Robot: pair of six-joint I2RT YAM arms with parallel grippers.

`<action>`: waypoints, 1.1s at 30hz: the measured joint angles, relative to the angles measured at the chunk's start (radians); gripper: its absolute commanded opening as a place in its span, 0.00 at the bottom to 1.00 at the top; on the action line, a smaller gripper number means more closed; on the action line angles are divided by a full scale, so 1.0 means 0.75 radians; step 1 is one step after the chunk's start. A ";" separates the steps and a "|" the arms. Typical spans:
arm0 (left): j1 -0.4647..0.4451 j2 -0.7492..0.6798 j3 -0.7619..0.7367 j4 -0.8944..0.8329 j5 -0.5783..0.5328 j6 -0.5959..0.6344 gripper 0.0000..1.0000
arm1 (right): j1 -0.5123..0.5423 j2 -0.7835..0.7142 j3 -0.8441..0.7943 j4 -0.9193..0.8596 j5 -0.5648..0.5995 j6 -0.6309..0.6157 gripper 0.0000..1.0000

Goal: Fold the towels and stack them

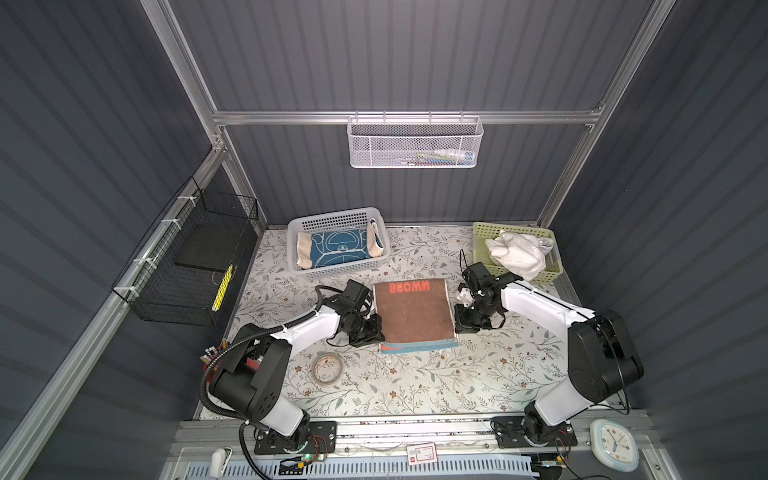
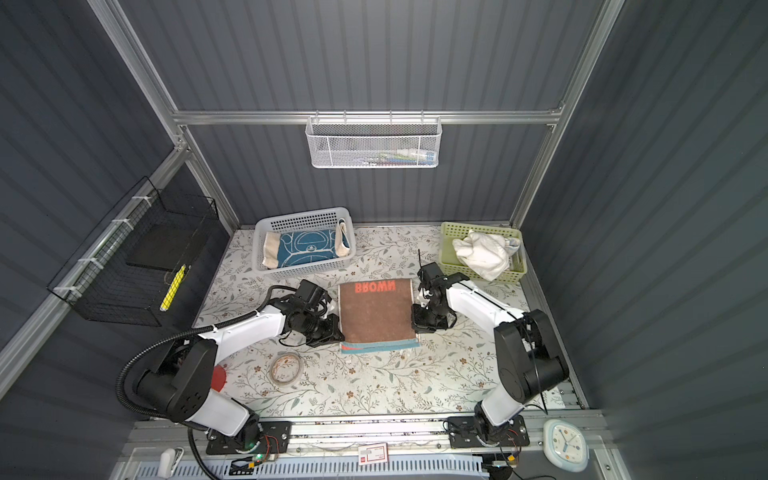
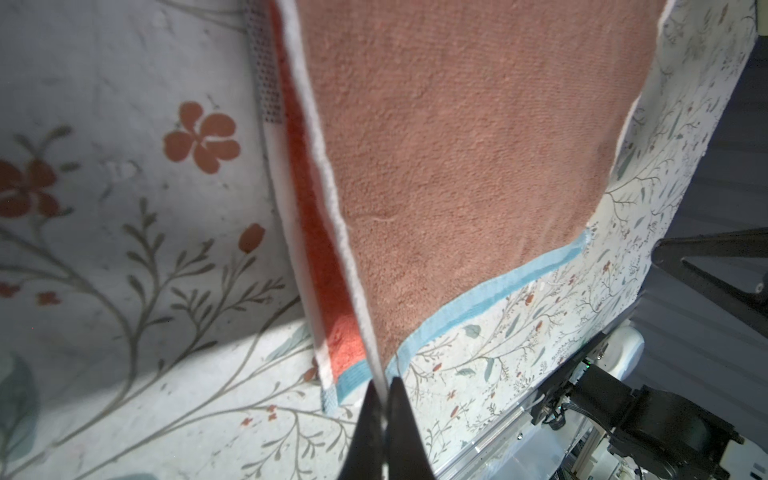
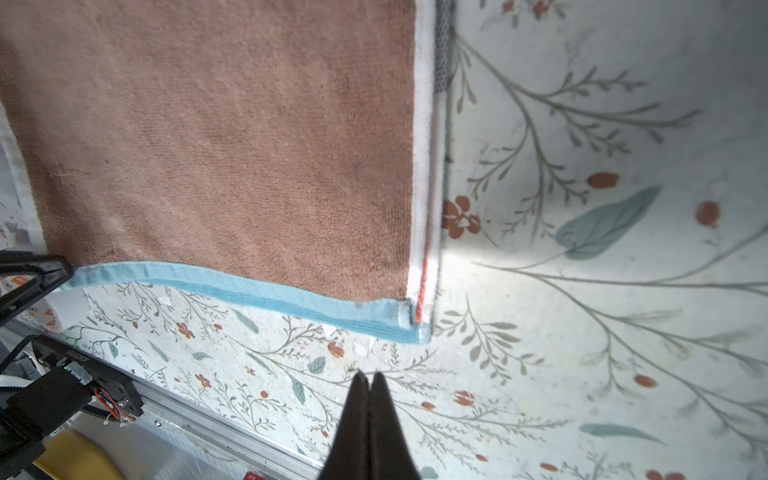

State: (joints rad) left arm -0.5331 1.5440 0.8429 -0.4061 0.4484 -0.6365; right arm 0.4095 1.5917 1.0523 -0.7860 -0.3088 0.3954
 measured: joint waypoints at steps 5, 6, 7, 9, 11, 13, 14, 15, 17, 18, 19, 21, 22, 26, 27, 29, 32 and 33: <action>0.000 0.000 0.000 0.005 0.014 -0.005 0.00 | 0.000 0.038 -0.001 0.009 -0.003 -0.004 0.35; 0.000 0.000 0.000 0.005 0.017 -0.005 0.00 | 0.001 0.055 -0.001 0.016 -0.007 -0.001 0.36; 0.000 0.000 -0.001 0.005 0.020 -0.005 0.00 | 0.003 0.080 -0.001 0.023 -0.008 0.001 0.36; 0.000 0.000 -0.001 0.006 0.023 -0.005 0.00 | 0.004 0.130 -0.001 0.038 -0.009 0.002 0.36; 0.000 0.000 -0.001 0.008 0.023 -0.005 0.00 | 0.005 0.175 -0.001 0.050 -0.019 0.003 0.35; 0.000 0.000 -0.001 0.008 0.023 -0.005 0.00 | 0.005 0.205 -0.001 0.056 -0.037 0.003 0.36; 0.000 0.000 -0.001 0.008 0.023 -0.005 0.00 | 0.005 0.219 -0.001 0.060 -0.042 0.003 0.37; 0.000 0.000 -0.001 0.008 0.023 -0.005 0.00 | 0.005 0.227 -0.001 0.063 -0.047 0.003 0.37; 0.000 0.000 -0.001 0.008 0.023 -0.005 0.00 | 0.005 0.242 -0.001 0.073 -0.052 0.004 0.38; 0.000 0.000 -0.001 0.008 0.023 -0.005 0.00 | 0.005 0.246 -0.001 0.075 -0.057 0.005 0.38; 0.000 0.000 -0.001 0.008 0.023 -0.005 0.00 | 0.005 0.246 -0.001 0.077 -0.060 0.006 0.38; 0.000 0.000 -0.001 0.008 0.023 -0.005 0.00 | 0.007 0.246 -0.001 0.082 -0.067 0.008 0.37; 0.000 0.000 -0.001 0.008 0.023 -0.005 0.00 | 0.010 0.247 -0.001 0.084 -0.067 0.008 0.34; 0.000 0.000 -0.001 0.008 0.023 -0.005 0.00 | 0.025 0.248 -0.001 0.095 -0.068 0.021 0.22; 0.000 0.000 -0.001 0.008 0.023 -0.005 0.00 | 0.026 0.248 -0.001 0.096 -0.068 0.020 0.19; 0.000 0.000 -0.001 0.007 0.023 -0.005 0.00 | 0.028 0.248 -0.001 0.098 -0.066 0.024 0.13; 0.000 0.000 -0.001 -0.001 0.022 -0.004 0.00 | 0.028 0.248 0.004 0.089 -0.052 0.024 0.06; 0.000 0.000 -0.001 -0.003 0.022 -0.004 0.00 | 0.028 0.246 0.007 0.083 -0.044 0.021 0.03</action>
State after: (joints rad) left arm -0.5331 1.5440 0.8425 -0.4084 0.4652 -0.6392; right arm 0.4309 1.7763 1.0573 -0.7235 -0.3420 0.4114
